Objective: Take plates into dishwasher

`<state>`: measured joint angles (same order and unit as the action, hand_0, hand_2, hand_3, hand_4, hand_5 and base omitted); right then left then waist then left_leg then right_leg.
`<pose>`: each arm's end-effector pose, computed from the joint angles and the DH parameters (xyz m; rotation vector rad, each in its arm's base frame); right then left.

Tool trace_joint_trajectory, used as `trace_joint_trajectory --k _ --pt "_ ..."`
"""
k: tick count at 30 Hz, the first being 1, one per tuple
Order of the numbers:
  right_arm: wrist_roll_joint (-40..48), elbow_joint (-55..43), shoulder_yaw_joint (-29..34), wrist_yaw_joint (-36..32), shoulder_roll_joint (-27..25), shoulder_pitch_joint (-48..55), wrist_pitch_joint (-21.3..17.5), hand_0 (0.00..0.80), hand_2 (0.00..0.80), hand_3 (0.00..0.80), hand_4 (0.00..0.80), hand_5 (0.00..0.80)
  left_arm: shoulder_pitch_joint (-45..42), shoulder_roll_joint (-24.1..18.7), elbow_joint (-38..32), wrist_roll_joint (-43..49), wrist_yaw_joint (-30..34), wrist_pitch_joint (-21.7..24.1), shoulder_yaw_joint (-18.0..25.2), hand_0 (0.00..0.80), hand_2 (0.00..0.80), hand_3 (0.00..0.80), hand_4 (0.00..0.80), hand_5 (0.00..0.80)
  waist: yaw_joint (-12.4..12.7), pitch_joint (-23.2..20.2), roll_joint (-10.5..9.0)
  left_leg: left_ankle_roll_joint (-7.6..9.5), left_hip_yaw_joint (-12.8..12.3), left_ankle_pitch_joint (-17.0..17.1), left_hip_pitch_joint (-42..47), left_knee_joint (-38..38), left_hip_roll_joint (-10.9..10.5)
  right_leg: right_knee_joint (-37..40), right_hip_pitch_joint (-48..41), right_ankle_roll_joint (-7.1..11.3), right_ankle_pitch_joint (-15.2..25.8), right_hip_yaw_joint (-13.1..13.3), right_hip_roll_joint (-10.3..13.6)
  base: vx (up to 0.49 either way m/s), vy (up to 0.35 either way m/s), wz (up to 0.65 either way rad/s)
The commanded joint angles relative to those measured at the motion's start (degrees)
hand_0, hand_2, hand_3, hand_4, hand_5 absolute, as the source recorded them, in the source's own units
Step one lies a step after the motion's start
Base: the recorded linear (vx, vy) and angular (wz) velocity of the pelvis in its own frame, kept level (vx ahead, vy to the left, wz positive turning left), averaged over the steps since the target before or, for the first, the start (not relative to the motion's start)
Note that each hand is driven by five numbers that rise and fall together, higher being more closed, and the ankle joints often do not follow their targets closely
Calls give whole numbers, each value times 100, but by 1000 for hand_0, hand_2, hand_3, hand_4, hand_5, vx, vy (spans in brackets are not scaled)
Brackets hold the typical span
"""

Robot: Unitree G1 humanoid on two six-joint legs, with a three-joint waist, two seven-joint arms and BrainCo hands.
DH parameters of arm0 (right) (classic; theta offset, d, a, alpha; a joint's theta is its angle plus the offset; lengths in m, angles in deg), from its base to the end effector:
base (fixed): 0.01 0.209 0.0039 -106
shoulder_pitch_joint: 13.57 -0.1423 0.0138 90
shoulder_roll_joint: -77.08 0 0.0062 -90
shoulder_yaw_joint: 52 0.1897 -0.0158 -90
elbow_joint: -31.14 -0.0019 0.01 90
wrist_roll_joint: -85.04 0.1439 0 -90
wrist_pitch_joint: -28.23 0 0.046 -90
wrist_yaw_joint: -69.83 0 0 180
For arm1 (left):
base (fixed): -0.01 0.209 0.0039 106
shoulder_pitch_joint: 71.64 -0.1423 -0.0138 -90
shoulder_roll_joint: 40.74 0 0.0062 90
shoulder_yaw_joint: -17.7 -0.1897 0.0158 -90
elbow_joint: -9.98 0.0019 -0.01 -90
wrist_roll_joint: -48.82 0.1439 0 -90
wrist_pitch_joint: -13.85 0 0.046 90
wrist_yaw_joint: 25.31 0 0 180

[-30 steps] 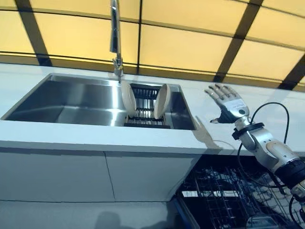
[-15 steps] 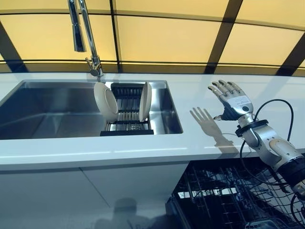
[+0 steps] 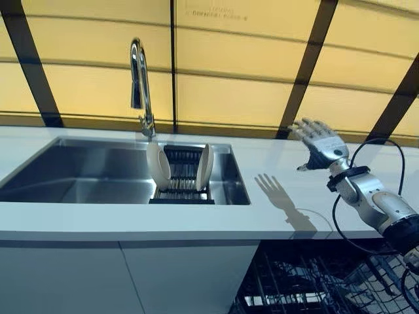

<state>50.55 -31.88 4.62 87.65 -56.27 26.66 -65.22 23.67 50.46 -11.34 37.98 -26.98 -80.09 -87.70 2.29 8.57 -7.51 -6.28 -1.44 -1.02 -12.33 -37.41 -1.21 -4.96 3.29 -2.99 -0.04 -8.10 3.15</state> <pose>0.3183 -0.2765 0.2184 -1.7527 -0.4804 -0.2165 0.1096 0.2217 -0.1192 0.2512 1.1884 0.0554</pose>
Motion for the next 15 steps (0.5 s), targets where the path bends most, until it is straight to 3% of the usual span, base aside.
trace_joint_trajectory --k 1,3,4,5,7,12,15 --pt "-72 -89 176 28 134 -384 -49 0 0 0 0 0 -99 -145 -193 -188 131 -16 12 0 0 0 0 0 414 194 -41 376 45 548 -77 1193 176 356 -858 480 55 -12 -12 288 163 -40" --pt "-149 61 13 -58 203 -623 -39 0 0 0 0 0 -54 -174 -216 -220 115 -93 -121 0 0 0 0 0 575 177 128 256 84 1074 -30 2782 232 522 -1210 560 -31 106 -159 332 194 -92" --pt "-164 155 -31 -49 186 -729 -57 0 0 0 0 0 -9 -178 -267 -167 95 -131 -149 0 0 0 0 0 612 163 118 311 69 975 53 3113 171 585 -1289 593 -46 143 -126 282 234 -96" --pt "102 339 12 73 187 -784 -150 0 0 0 0 0 97 -153 -303 -80 80 -237 -264 0 0 0 0 0 562 83 124 401 -22 657 210 3247 59 590 -1213 647 -28 126 -26 190 204 -49" --pt "-43 272 155 219 203 -576 -274 0 0 0 0 0 214 -202 -271 -236 36 -163 -367 0 0 0 0 0 490 23 157 488 107 489 481 3430 3 438 -1060 734 -69 31 99 151 147 -33" --pt "191 73 174 251 -55 -382 -401 0 0 0 0 0 169 -302 -290 -163 -23 -114 -388 0 0 0 0 0 517 -186 131 554 203 463 874 3878 -19 503 -1104 834 -112 -187 170 105 22 -29" --pt "101 88 184 195 -118 -394 -436 0 0 0 0 0 202 -306 -193 -75 23 -136 -402 0 0 0 0 0 504 -299 68 565 252 485 845 3917 -40 552 -1025 834 -71 -236 192 111 11 30"
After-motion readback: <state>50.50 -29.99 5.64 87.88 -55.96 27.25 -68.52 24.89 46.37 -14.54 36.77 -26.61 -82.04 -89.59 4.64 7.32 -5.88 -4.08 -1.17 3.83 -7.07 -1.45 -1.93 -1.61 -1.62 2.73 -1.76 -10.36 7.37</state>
